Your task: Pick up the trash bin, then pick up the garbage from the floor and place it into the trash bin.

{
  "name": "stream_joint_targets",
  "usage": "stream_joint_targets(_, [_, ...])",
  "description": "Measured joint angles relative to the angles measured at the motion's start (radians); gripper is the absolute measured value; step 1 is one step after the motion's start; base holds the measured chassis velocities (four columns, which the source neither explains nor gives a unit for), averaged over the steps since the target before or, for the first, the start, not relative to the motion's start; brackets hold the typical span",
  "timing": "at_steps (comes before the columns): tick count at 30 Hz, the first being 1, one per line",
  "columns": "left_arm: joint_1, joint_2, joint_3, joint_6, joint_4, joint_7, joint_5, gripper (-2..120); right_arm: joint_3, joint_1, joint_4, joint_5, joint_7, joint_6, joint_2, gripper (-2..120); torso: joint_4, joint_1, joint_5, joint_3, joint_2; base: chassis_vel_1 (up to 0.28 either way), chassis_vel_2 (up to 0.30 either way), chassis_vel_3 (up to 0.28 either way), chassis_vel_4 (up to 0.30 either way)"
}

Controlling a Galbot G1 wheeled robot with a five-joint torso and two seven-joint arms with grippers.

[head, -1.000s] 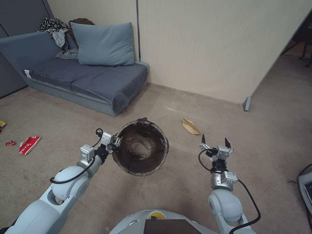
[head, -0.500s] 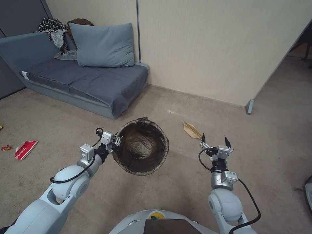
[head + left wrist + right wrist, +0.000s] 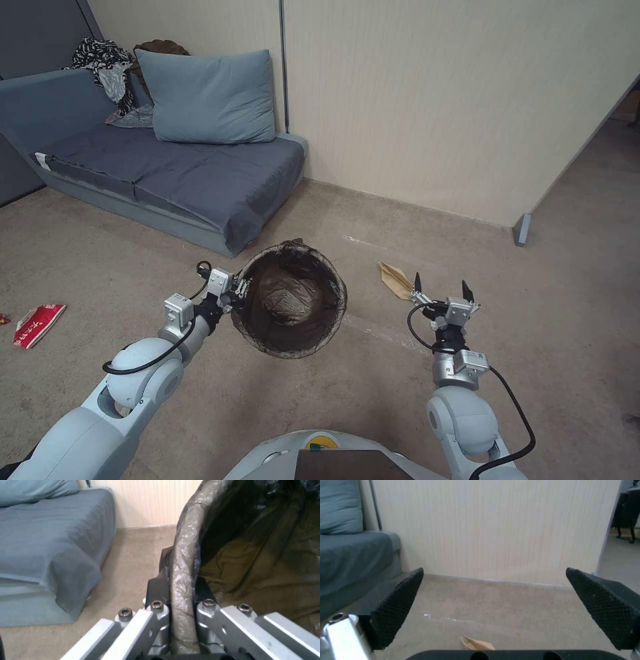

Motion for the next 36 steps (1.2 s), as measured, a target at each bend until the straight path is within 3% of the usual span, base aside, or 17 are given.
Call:
stream_joint_targets(25, [-0.029, 0.003, 0.014, 0.006, 0.013, -0.004, -0.021, 4, -0.001, 0.014, -0.021, -0.005, 0.0, -0.004, -0.009, 100, -0.0001, 0.0, 0.0, 0.0, 0.0, -0.031, 0.03, 0.027, -0.032])
stream_joint_targets(34, [-0.03, 0.015, 0.014, 0.005, 0.015, -0.004, -0.027, 4, 0.014, 0.04, -0.057, 0.028, -0.013, -0.002, -0.081, 100, -0.0001, 0.0, 0.0001, 0.0, 0.0, 0.0, 0.0, 0.0, 0.0])
stream_joint_targets(36, [-0.034, 0.023, 0.015, 0.004, 0.017, -0.004, -0.03, 4, 0.023, 0.069, -0.095, 0.063, -0.022, -0.002, -0.154, 100, -0.0002, 0.0, 0.0004, 0.0, 0.0, 0.0, 0.0, 0.0, 0.0])
